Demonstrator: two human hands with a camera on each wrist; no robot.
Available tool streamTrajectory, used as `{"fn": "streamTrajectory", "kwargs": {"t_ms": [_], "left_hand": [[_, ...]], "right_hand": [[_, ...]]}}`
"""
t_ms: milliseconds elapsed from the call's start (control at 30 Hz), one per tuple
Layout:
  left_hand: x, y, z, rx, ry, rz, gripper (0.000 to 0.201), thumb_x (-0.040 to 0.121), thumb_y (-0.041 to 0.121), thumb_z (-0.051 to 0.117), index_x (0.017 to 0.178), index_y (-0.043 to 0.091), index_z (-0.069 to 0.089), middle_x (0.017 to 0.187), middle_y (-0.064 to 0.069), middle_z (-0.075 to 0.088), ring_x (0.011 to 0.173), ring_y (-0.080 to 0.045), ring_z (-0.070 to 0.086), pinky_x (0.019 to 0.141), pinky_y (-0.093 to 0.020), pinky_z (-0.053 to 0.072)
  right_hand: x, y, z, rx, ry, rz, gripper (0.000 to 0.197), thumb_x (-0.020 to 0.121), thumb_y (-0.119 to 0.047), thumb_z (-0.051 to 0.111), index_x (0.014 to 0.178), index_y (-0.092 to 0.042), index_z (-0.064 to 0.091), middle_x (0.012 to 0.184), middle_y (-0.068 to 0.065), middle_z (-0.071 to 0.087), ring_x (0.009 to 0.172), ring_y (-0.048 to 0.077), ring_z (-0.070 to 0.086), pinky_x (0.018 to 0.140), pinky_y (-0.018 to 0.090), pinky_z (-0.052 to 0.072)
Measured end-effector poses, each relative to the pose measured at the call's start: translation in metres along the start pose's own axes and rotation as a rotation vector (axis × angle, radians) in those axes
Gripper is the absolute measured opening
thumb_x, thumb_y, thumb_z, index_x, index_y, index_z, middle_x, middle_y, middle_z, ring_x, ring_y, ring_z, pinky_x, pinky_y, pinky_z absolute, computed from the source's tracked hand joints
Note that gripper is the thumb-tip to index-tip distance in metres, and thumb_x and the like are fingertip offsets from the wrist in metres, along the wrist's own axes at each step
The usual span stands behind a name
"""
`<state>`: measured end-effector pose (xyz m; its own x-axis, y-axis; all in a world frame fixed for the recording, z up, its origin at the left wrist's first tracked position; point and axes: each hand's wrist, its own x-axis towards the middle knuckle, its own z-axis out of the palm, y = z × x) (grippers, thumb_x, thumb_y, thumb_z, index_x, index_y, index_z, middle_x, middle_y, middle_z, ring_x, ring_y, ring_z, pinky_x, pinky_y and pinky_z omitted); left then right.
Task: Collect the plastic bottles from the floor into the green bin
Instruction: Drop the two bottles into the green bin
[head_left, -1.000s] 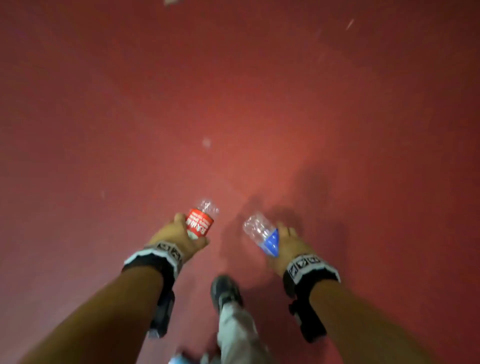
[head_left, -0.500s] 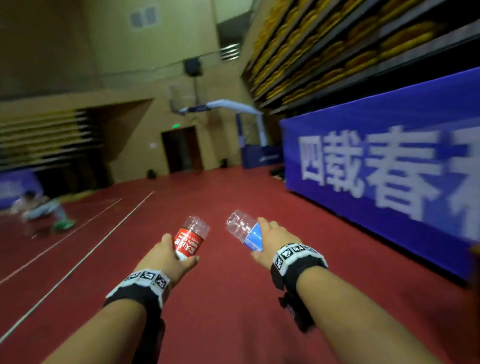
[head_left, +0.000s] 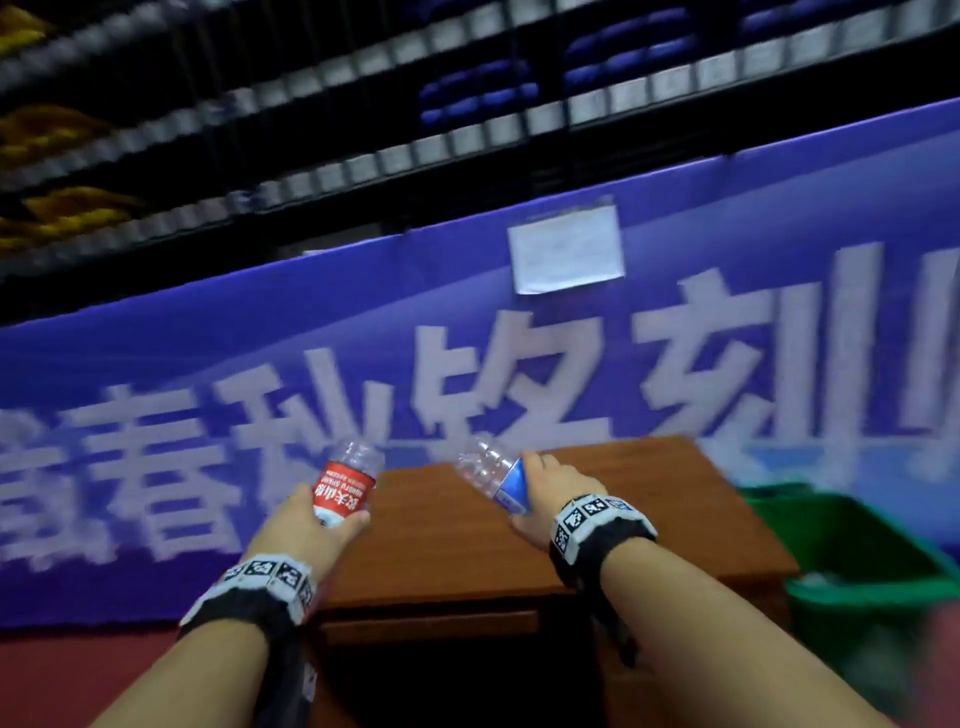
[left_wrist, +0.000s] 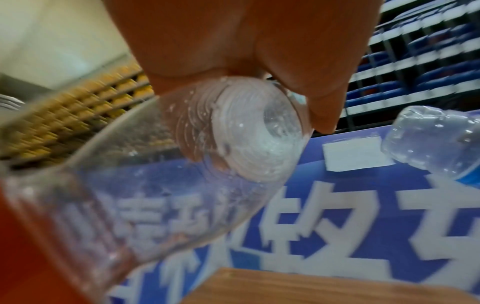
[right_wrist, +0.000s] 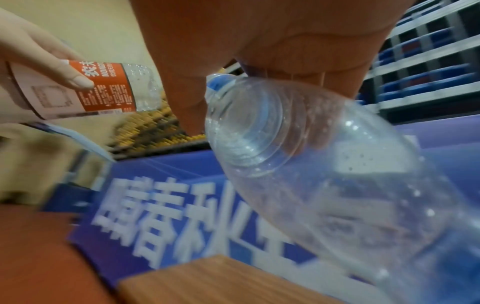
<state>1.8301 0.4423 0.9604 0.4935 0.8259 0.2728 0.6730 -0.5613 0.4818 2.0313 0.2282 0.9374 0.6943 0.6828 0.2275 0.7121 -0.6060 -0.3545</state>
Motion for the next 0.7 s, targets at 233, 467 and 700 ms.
{"fn": "streamTrajectory", "kwargs": {"t_ms": [233,467,700], "left_hand": [[0.032,0.247,0.215,-0.116,-0.351,0.371,0.056,0.074,0.062,0.072,0.103,0.021,0.047,0.092,-0.003,0.066,0.082,-0.026,0.065,0.08,-0.036,0.053],[0.057,0.408,0.373,-0.22,-0.559,0.572,0.062,0.075,0.062,0.07,0.113,0.022,0.043,0.097,-0.003,0.062,0.083,-0.022,0.064,0.08,-0.037,0.056],[0.131,0.528,0.5,-0.353,-0.74,0.546,0.064,0.078,0.048,0.075,0.122,0.01,0.047,0.096,-0.007,0.062,0.074,-0.022,0.059,0.067,-0.029,0.044]], "right_hand": [[-0.037,0.261,-0.041,-0.167,0.057,0.544,0.068,0.088,-0.049,0.056,0.143,-0.022,0.027,0.135,0.006,0.048,0.12,0.029,0.053,0.089,0.039,0.047],[-0.008,0.403,-0.046,-0.261,0.087,0.772,0.07,0.087,-0.043,0.057,0.145,-0.023,0.024,0.13,0.006,0.038,0.114,0.029,0.054,0.075,0.035,0.042],[0.076,0.514,-0.042,-0.155,0.136,0.974,0.082,0.09,-0.055,0.053,0.154,-0.021,0.013,0.137,0.006,0.035,0.119,0.029,0.055,0.094,0.04,0.048]]}}
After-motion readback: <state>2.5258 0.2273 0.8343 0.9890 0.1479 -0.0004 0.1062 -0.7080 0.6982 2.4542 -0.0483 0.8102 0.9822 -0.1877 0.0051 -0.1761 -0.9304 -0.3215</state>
